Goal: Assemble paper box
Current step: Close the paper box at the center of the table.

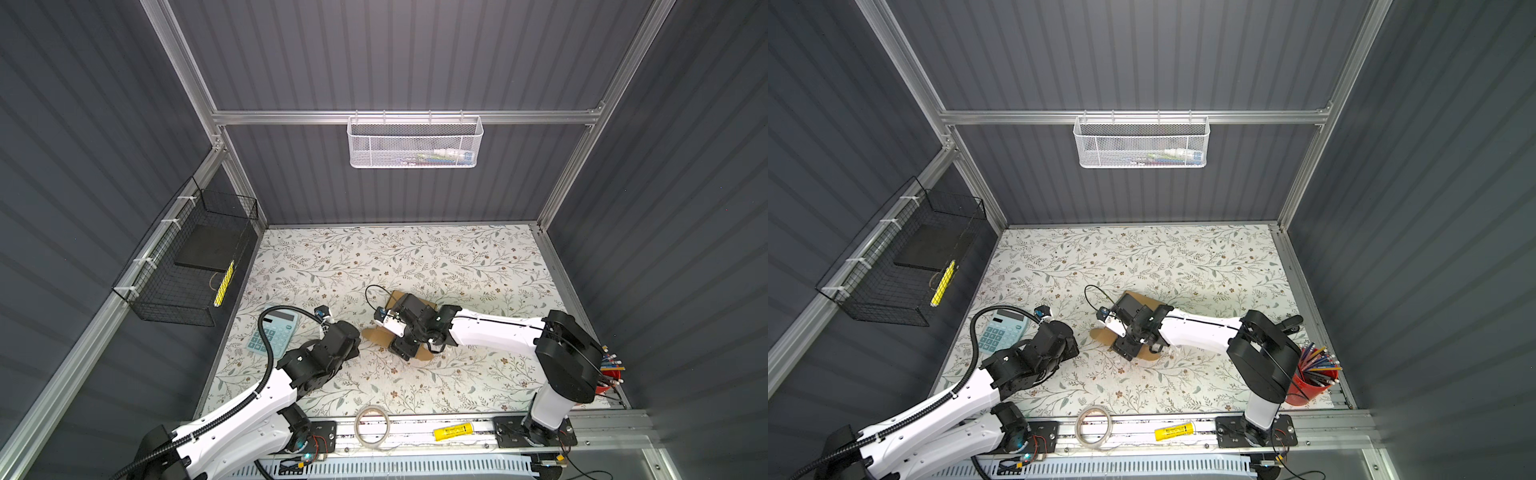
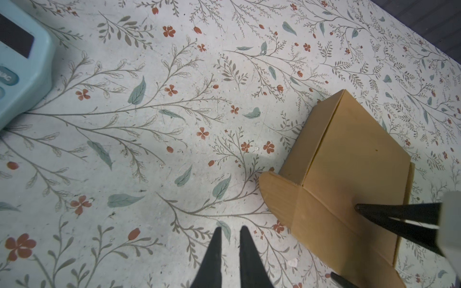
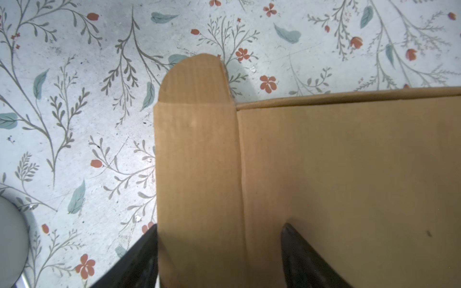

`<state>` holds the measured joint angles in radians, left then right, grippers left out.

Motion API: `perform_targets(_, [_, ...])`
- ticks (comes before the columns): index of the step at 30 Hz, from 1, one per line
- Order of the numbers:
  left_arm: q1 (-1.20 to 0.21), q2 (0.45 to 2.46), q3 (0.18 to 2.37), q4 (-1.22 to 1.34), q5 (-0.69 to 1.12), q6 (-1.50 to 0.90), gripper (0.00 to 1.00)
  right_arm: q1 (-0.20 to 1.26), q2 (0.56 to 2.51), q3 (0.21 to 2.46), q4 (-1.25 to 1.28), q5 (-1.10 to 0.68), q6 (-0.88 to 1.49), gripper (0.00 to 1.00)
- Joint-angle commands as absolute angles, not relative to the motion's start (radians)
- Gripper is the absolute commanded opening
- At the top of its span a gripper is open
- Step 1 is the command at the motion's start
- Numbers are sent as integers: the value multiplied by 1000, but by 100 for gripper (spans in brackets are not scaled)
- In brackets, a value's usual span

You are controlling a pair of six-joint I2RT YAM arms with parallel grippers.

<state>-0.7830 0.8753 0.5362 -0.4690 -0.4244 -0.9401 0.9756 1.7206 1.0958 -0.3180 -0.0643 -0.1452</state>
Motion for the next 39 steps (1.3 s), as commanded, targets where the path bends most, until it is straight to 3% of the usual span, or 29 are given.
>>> perform_targets(1, [-750, 892, 572, -412, -335, -879, 18, 973, 1690, 1070, -350, -77, -161, 77])
perform_targets(15, [-651, 1027, 710, -374, -224, -710, 22, 975, 1452, 977, -325, -34, -62, 81])
perform_targets(24, [-496, 1175, 795, -296, -18, -597, 22, 966, 1307, 910, -320, -11, 41, 81])
perform_targets(39, [-418, 1523, 975, -239, 279, -406, 23, 699, 1260, 871, -318, -105, 452, 69])
